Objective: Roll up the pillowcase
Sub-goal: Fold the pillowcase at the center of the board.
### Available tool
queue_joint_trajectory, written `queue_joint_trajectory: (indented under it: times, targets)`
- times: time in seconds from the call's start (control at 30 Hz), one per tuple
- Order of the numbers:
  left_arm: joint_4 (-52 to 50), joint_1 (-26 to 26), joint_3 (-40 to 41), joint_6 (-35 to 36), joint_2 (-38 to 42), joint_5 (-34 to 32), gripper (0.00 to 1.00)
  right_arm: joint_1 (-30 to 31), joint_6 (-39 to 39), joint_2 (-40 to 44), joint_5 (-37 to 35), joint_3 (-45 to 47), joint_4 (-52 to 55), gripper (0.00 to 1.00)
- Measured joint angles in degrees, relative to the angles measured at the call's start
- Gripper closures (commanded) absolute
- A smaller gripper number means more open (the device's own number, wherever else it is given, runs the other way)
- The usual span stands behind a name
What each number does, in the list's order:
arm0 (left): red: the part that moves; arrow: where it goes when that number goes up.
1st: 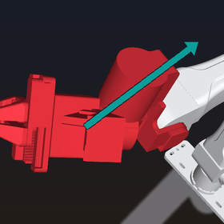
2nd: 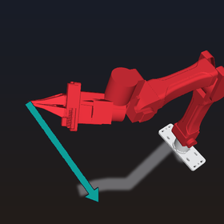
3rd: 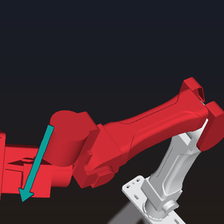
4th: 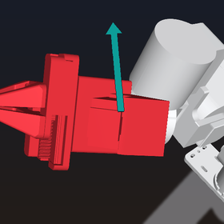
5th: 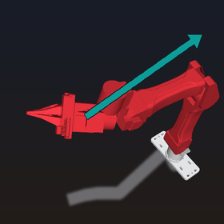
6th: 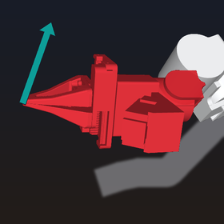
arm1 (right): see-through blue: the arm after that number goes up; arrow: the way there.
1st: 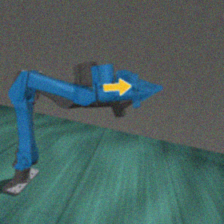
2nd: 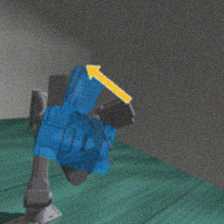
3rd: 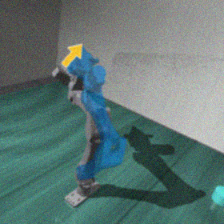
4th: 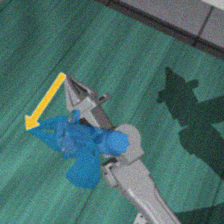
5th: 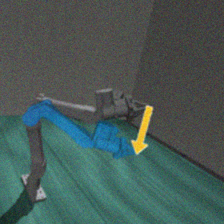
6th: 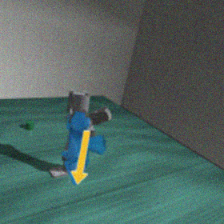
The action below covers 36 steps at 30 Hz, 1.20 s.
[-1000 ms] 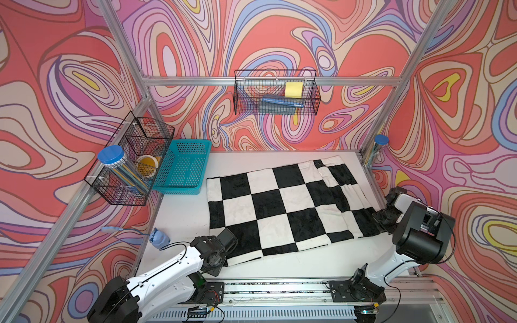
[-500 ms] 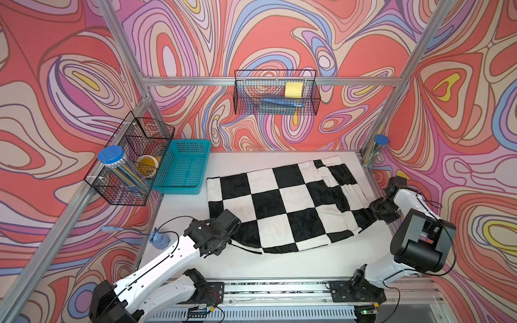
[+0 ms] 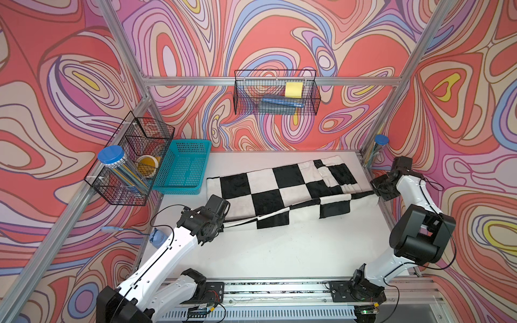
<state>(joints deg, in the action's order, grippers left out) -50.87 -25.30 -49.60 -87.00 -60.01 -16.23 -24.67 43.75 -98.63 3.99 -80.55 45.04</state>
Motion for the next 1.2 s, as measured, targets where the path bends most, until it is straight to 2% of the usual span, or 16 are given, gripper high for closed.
queue_joint_trajectory:
  times: [0.13,0.3,0.57,0.87,1.2]
  targets:
    - [3.7,1.8,-3.5,3.8,-5.1,0.5,1.0,2.2,1.9,-3.3,1.6,-3.5,-1.5,1.0]
    - [7.0,6.4,-7.7,8.4,-10.3,1.0,1.0,3.0,4.1,-8.7,2.7,-9.5,-3.0,1.0]
    - [11.3,11.8,-13.0,14.3,-17.6,1.6,1.0,6.1,6.4,-19.7,3.1,-25.2,-2.8,1.0]
    - [14.7,14.9,-15.6,16.7,-24.0,1.7,1.0,9.6,6.2,-33.7,3.5,-46.4,0.7,1.0]
    - [16.8,17.0,-19.9,18.1,-31.7,1.7,1.0,10.8,6.0,-42.9,4.6,-55.8,2.5,1.0]
